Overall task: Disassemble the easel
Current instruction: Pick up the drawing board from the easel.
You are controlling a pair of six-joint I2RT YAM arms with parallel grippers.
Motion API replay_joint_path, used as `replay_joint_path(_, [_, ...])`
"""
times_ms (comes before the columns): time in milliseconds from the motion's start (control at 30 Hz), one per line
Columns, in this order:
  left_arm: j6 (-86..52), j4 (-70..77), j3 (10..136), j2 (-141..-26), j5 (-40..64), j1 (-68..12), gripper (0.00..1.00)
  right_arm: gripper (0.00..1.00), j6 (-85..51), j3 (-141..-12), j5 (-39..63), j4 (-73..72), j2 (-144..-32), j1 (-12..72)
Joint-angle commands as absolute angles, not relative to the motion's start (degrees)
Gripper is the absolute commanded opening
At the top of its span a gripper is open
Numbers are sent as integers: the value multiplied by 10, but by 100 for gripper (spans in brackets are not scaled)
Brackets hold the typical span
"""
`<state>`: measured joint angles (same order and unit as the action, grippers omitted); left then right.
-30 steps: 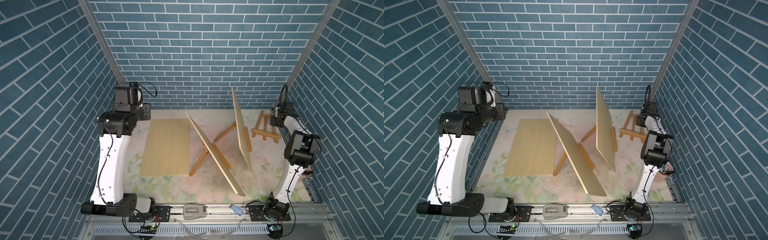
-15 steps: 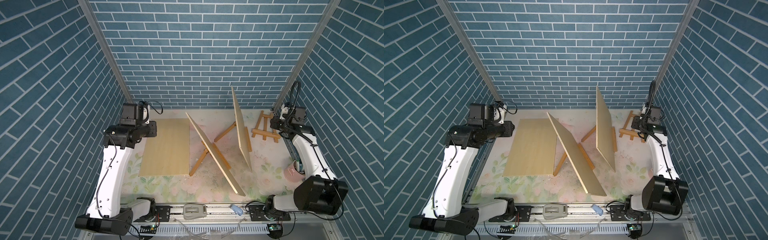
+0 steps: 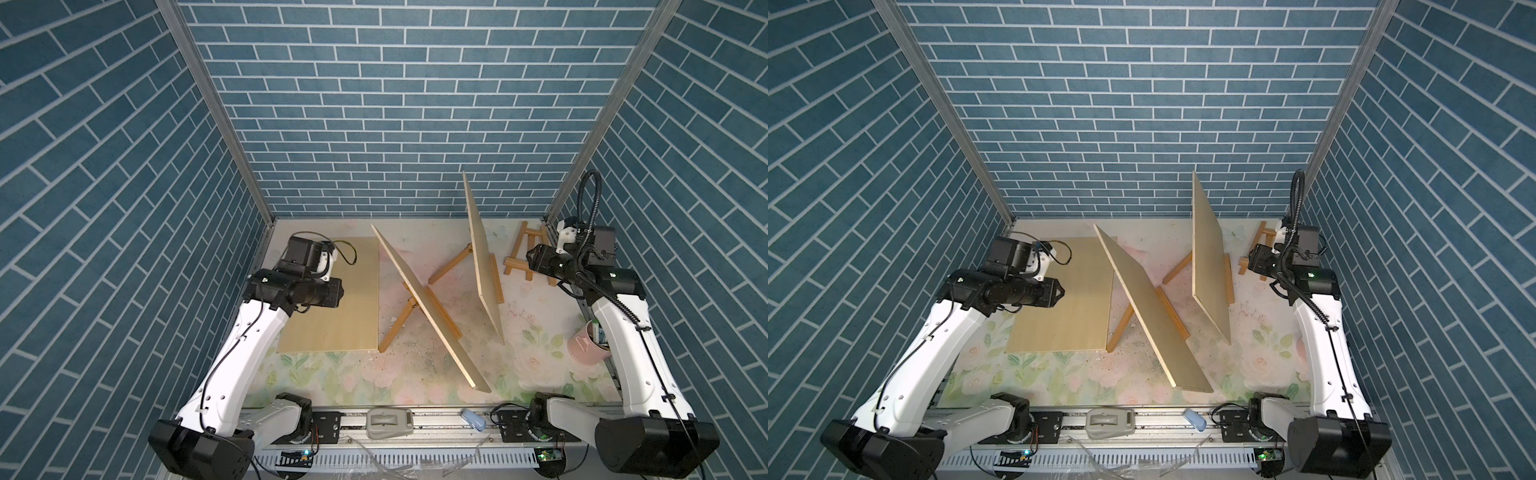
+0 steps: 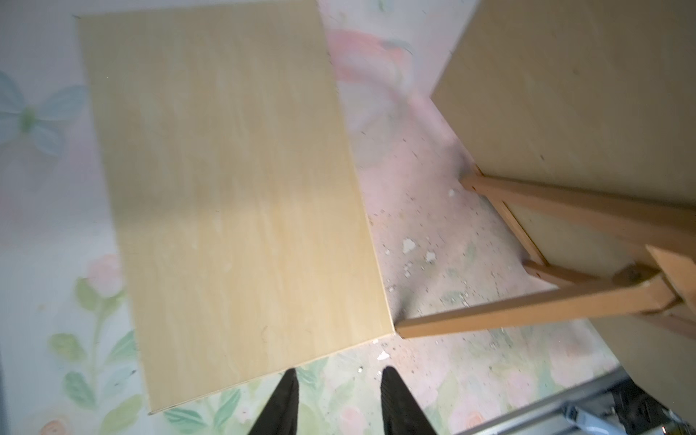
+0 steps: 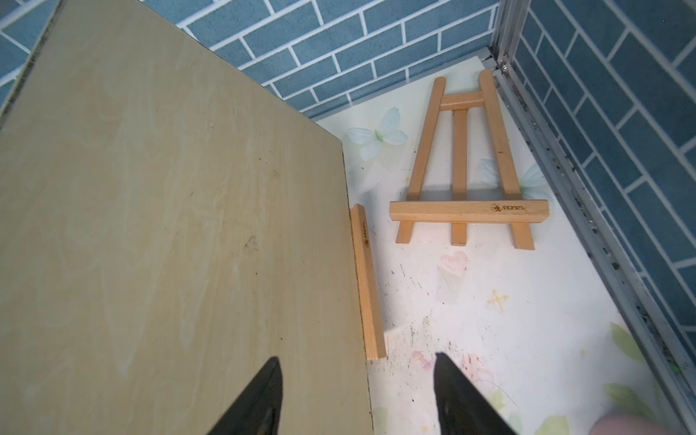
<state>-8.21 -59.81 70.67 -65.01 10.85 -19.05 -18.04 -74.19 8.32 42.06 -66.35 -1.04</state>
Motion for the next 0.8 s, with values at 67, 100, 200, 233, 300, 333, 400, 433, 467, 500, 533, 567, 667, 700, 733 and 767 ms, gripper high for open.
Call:
replay_joint_path(67, [-114, -590, 628, -631, 125, -320, 38, 62, -183, -779, 64, 457, -664, -4])
replay_joint_path(100, [-124, -576, 614, -624, 127, -332, 38, 62, -185, -776, 65, 452, -663, -3])
replay_joint_path(200, [-163, -507, 562, -589, 140, -355, 39, 62, -193, -771, 67, 440, -662, 0])
replay_joint_path(233, [-178, -478, 547, -578, 140, -358, 39, 62, -194, -771, 68, 437, -663, 2])
replay_joint_path(300, [-197, -438, 530, -564, 136, -364, 41, 62, -196, -770, 69, 434, -665, 4])
replay_joint_path(333, [-206, -423, 525, -560, 132, -368, 42, 62, -196, -771, 71, 432, -666, 5])
replay_joint_path(400, [-210, -398, 521, -561, 121, -381, 43, 62, -196, -772, 73, 431, -670, 6])
replay_joint_path(433, [-210, -384, 521, -565, 115, -392, 43, 61, -195, -773, 74, 430, -671, 7])
replay_joint_path(467, [-209, -371, 519, -572, 111, -401, 43, 61, -195, -774, 75, 429, -673, 7])
replay_joint_path(500, [-208, -358, 517, -578, 108, -409, 44, 61, -194, -775, 75, 428, -673, 7])
replay_joint_path(533, [-207, -343, 515, -589, 108, -417, 44, 61, -194, -777, 74, 427, -676, 7])
replay_joint_path(567, [-206, -330, 515, -599, 104, -422, 43, 61, -193, -779, 76, 426, -677, 7])
replay_joint_path(667, [-218, -288, 517, -619, 100, -427, 41, 59, -191, -792, 90, 431, -684, 8])
replay_joint_path(700, [-224, -274, 518, -620, 98, -427, 41, 58, -188, -797, 95, 434, -687, 9])
replay_joint_path(733, [-236, -261, 520, -617, 93, -426, 40, 56, -185, -804, 99, 439, -690, 9])
replay_joint_path(767, [-246, -249, 522, -612, 88, -427, 40, 55, -181, -810, 101, 445, -693, 9])
